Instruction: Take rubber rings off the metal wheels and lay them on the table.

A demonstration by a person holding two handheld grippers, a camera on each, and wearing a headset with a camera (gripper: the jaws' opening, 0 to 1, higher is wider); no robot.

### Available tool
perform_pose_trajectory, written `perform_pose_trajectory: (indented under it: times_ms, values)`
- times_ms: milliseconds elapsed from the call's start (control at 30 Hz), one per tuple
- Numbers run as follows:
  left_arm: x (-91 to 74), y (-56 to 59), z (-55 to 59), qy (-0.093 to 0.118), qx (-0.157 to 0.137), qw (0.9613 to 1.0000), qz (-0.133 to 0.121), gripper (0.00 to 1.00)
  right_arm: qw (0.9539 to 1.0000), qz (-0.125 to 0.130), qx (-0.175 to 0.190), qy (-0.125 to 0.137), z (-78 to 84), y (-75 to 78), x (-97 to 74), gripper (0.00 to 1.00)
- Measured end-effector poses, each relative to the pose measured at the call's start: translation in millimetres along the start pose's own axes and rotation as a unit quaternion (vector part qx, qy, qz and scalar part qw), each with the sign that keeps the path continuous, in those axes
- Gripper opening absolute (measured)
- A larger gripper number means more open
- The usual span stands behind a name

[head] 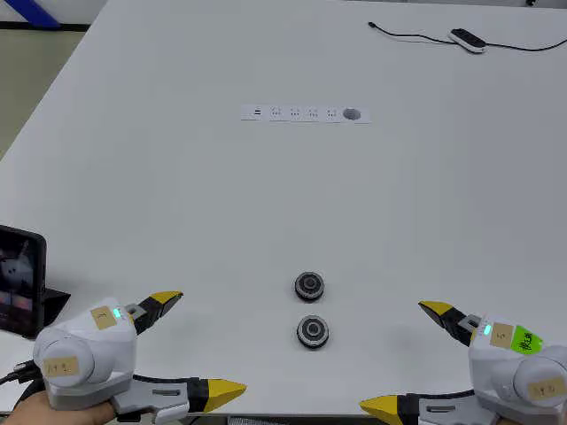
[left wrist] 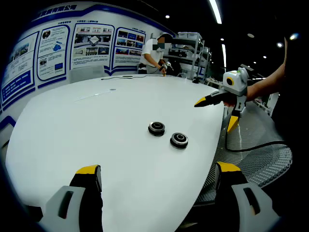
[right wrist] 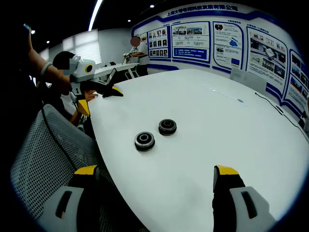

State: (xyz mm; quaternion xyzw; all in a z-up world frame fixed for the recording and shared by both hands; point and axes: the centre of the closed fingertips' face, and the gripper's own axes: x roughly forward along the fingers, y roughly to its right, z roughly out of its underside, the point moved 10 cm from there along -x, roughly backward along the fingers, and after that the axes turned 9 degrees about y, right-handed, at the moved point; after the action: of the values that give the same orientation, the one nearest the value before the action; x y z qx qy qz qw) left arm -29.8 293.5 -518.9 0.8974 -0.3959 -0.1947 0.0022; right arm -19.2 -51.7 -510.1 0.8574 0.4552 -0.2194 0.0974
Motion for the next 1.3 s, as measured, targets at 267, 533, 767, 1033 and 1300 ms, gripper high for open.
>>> perform_pose_trajectory:
  times_ms: [267, 533, 767, 1033, 1300]
  values:
    - [-2.1, -2.1, 0.8, -0.003, 0.0, 1.0, -0.003, 1.0, 1.0, -0.001, 0.008, -0.005, 3.0, -1.5, -0.3, 0.99]
    - [-1.3, -1.1, 0.7, -0.006, -0.004, 1.0, -0.003, 1.0, 0.9999, -0.002, 0.01, -0.005, 1.4, 0.8, 2.5, 0.99]
    - [0.9, -0.7, 2.2, -0.01, -0.004, 0.9999, 0.0, 0.99, 0.9999, -0.005, 0.013, -0.009, 2.6, 0.9, 4.5, 0.99]
    - [5.4, 1.0, 3.2, -0.013, -0.003, 0.9999, 0.005, 0.97, 0.9996, -0.01, 0.018, -0.018, 5.2, -1.1, 6.7, 0.99]
    - [12.1, 2.0, 2.6, -0.017, 0.002, 0.9997, 0.015, 0.94, 0.9994, -0.014, 0.025, -0.019, 4.9, -5.1, 11.8, 0.97]
